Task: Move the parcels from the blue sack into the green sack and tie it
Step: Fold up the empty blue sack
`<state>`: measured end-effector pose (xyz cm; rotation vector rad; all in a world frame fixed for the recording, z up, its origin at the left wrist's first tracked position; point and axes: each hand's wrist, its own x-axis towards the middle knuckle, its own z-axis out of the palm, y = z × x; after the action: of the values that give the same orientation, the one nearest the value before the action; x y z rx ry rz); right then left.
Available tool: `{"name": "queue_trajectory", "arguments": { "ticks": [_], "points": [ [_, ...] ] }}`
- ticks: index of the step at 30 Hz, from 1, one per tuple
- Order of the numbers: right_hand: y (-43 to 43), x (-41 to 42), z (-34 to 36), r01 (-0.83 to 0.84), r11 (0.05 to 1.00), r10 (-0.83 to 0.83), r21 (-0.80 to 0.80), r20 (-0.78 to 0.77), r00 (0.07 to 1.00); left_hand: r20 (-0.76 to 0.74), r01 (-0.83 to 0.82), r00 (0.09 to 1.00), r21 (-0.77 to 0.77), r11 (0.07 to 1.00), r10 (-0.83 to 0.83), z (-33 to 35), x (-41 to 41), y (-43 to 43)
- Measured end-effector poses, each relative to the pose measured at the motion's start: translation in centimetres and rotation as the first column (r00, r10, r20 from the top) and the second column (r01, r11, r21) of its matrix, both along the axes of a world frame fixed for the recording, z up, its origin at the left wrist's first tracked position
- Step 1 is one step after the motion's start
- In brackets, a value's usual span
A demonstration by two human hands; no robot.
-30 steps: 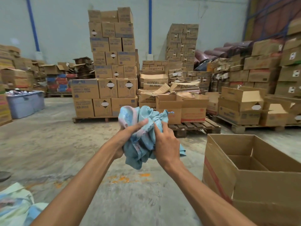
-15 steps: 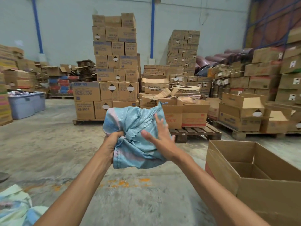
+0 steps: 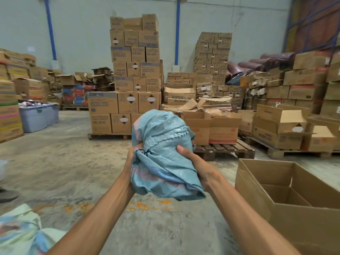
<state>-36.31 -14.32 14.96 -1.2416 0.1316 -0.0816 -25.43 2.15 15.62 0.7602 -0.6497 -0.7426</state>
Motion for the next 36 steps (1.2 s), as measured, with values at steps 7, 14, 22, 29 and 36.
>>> {"name": "queue_trajectory", "arguments": {
  "ticks": [7, 14, 22, 29, 36],
  "points": [
    [-0.3, 0.2, -1.1, 0.235, 0.968, -0.235, -0.086, 0.014, 0.972, 0.016, -0.208, 0.978, 0.141, 0.968, 0.208, -0.7, 5.3, -1.2],
    [-1.9, -0.6, 1.2, 0.665, 0.678, -0.64, -0.314, 0.194, 0.744, 0.248, -0.381, 0.922, 0.439, 0.814, 0.298, 0.6, 6.2, -1.4],
    [-0.9, -0.1, 1.5, 0.72, 0.449, -0.74, -0.53, 0.232, 0.632, 0.754, -0.513, 0.65, 0.347, 0.785, 0.091, 2.5, 2.0, -3.4],
    [0.6, -1.5, 0.3, 0.503, 0.853, -0.47, -0.135, 0.217, 0.856, 0.384, -0.25, 0.919, 0.391, 0.886, 0.089, 2.9, 0.9, -3.2],
    [2.0, -1.5, 0.9, 0.416, 0.876, -0.469, 0.245, 0.23, 0.853, 0.121, -0.122, 0.989, 0.339, 0.933, 0.085, 4.3, -1.9, -5.4]
  ]
}}
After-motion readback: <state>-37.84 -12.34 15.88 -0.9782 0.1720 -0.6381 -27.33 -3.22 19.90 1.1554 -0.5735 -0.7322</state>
